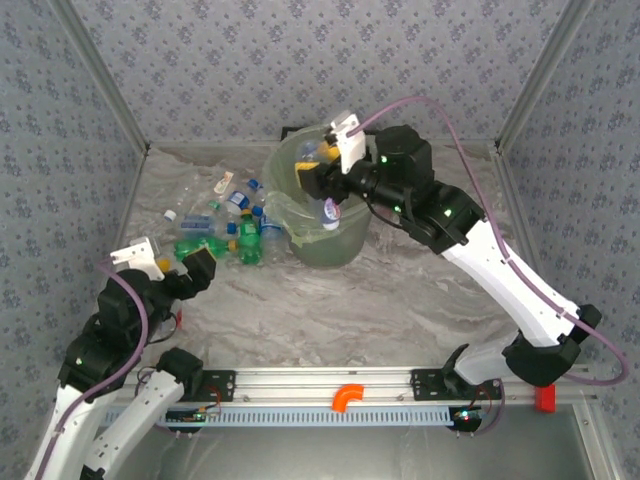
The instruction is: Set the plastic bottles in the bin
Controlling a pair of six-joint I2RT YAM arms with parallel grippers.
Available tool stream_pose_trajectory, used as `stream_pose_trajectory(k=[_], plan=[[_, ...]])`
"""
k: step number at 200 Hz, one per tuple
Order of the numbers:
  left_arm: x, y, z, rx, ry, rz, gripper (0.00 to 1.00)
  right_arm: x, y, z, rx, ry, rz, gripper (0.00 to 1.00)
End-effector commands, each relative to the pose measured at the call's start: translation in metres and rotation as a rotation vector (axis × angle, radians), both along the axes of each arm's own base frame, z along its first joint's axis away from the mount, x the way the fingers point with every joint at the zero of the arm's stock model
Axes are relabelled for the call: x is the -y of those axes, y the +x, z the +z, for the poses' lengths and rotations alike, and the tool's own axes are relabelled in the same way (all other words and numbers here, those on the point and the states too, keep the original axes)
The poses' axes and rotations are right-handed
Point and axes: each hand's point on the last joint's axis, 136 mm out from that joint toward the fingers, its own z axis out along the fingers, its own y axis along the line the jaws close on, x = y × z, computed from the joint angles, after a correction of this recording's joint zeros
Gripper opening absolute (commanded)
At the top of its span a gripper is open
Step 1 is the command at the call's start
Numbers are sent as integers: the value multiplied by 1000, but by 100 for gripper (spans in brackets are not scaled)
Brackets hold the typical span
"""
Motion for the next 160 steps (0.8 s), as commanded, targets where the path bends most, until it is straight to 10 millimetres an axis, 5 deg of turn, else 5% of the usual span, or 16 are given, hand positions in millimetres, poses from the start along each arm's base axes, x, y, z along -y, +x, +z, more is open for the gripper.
stream_pose_trajectory(k=[1, 59, 160], plan=[[13, 3, 9, 30, -39, -58, 100, 22, 29, 6, 10, 115, -87, 55], [36, 9, 3, -7, -42, -160, 100, 78, 79, -15, 38, 240, -285, 55], [37, 13, 5, -1, -42, -157, 100, 93, 106, -53, 25, 212, -361, 55]])
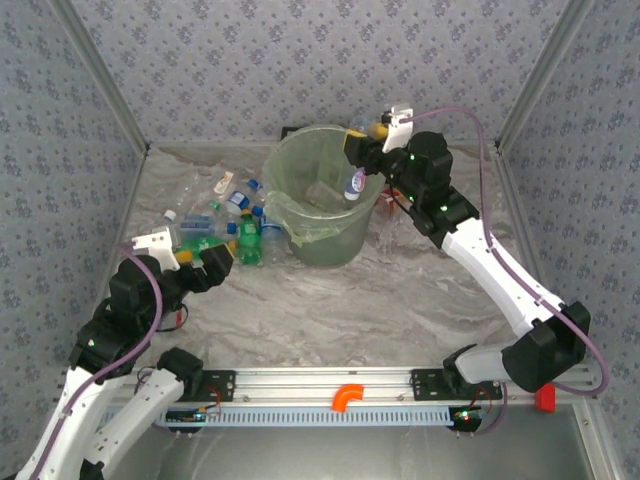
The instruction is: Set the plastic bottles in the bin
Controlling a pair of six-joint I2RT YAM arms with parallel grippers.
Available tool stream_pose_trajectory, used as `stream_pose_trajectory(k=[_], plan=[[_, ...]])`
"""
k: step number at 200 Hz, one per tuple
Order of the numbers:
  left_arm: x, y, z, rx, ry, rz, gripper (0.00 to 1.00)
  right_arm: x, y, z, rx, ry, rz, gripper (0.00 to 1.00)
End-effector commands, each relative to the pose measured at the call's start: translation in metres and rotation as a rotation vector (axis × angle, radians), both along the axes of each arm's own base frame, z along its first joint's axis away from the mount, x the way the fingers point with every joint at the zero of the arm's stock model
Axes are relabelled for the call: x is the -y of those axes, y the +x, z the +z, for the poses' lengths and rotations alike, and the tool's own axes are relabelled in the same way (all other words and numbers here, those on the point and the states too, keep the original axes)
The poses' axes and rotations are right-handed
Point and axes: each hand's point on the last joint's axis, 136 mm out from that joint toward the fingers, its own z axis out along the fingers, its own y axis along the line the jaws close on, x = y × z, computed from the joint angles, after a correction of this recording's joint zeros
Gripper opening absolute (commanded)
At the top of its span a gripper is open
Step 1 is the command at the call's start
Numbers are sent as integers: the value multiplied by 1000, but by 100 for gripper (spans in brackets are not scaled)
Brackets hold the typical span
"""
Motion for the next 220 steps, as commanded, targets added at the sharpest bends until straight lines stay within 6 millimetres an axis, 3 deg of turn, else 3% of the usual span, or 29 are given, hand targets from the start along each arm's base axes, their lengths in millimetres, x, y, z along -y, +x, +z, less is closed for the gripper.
stream_pose_trajectory(k=[1, 59, 70, 75, 80, 84, 220], plan=[[1, 1, 7, 35, 0, -13, 100, 9, 5, -1, 21, 5, -37, 55], [1, 2, 7, 41, 2, -9, 100, 12, 5, -12, 6, -30, -38, 59], [1, 2, 7, 40, 2, -8, 100, 11, 4, -14, 0, -38, -32, 68], [1, 1, 7, 39, 2, -9, 100, 12, 4, -15, -5, -38, -36, 79], [0, 2, 7, 39, 4, -5, 100, 12, 3, -15, -6, -39, -37, 97], [0, 2, 7, 39, 5, -5, 100, 12, 2, -15, -6, -39, -37, 100], [-2, 3, 3, 30, 15, 11, 100, 15, -13, -3, 13, -34, -30, 100]])
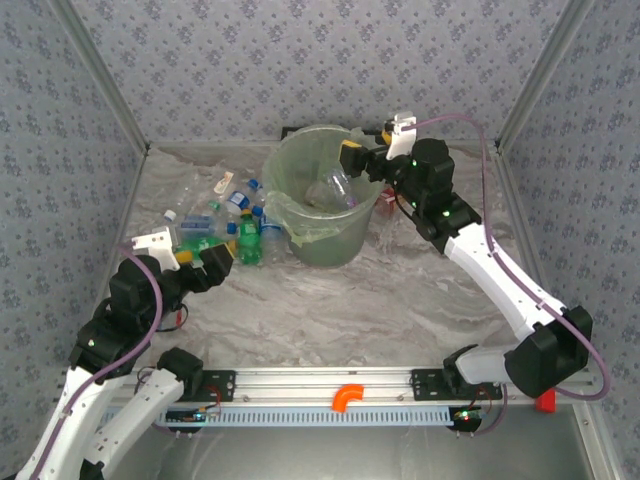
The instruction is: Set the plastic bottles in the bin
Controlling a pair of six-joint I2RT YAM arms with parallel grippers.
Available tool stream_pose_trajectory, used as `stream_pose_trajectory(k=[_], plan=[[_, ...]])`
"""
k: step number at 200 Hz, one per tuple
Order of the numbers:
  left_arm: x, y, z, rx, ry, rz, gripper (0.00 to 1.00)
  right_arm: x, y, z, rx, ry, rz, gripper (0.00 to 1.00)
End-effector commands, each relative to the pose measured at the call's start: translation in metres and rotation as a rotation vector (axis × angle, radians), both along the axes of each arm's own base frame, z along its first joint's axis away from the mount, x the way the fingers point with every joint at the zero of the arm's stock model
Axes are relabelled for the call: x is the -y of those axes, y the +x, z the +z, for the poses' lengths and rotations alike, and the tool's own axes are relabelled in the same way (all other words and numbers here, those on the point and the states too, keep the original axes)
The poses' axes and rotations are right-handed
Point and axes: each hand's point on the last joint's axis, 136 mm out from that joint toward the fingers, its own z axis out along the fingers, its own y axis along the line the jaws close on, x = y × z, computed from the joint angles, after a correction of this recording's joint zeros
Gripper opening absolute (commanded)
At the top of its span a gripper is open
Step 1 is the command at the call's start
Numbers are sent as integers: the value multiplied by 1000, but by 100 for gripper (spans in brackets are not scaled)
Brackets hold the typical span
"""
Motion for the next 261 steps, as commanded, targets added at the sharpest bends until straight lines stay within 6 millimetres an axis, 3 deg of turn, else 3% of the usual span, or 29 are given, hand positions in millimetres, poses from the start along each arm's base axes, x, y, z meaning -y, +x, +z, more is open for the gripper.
stream_pose_trajectory(k=[1, 65, 69, 133, 206, 236, 261], plan=[[-2, 3, 3, 28, 15, 9, 100, 4, -10, 11, 27, -1, -2, 100], [3, 14, -11, -38, 36, 17, 100, 18, -32, 16, 27, 0, -19, 100], [3, 15, -12, -44, 38, 19, 100, 19, -33, 1, -1, -15, -23, 100], [2, 33, -38, -166, 113, 78, 100, 55, -58, -31, -75, -18, -101, 100], [-11, 66, -60, -293, 134, 179, 98, 115, -52, -92, -222, 75, -292, 100], [-27, 78, -81, -384, 90, 219, 94, 123, -50, -120, -250, 93, -308, 100], [-43, 93, -94, -425, 86, 273, 92, 118, -52, -140, -273, 102, -276, 100]])
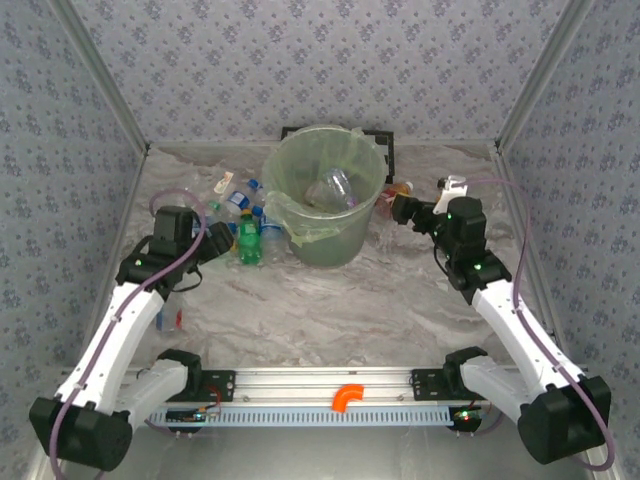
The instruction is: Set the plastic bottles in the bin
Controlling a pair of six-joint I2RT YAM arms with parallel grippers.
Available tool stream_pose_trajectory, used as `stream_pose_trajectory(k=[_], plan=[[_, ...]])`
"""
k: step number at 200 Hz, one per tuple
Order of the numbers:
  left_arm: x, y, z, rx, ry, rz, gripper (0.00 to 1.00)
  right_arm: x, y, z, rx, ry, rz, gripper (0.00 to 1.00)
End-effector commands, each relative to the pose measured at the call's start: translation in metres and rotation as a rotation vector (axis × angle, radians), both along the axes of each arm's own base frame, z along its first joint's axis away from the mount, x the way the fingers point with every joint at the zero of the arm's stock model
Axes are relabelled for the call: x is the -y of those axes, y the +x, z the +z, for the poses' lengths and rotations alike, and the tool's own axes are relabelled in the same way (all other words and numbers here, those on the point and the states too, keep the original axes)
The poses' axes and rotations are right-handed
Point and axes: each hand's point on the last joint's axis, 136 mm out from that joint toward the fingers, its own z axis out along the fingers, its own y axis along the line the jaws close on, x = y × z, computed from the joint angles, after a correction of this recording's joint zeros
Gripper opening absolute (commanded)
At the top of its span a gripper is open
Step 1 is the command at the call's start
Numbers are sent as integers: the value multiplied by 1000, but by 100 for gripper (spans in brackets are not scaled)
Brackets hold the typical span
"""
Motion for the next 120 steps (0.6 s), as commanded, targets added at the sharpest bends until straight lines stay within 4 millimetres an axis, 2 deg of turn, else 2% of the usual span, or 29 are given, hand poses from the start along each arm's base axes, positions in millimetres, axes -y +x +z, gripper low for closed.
stream_pose_trajectory(k=[1, 14, 41, 60, 72, 95, 120], plan=[[-5, 14, 2, -1, -35, 18, 92, -4, -2, -1, 29, 57, 20, 100], [-20, 17, -12, -44, -42, 82, 90, -7, -5, -9, 24, 73, 33, 100], [-43, 23, -41, -107, -167, 224, 83, -12, -14, -18, 46, 107, 63, 100], [-62, 26, -55, -122, -245, 333, 80, -17, -21, -16, 82, 114, 89, 100], [-73, 29, -61, -109, -288, 398, 75, -21, -26, -13, 97, 109, 104, 100], [-81, 41, -70, -63, -386, 461, 74, -29, -31, -10, 119, 97, 132, 100], [-84, 51, -84, -53, -439, 498, 77, -40, -34, -11, 122, 82, 163, 100]])
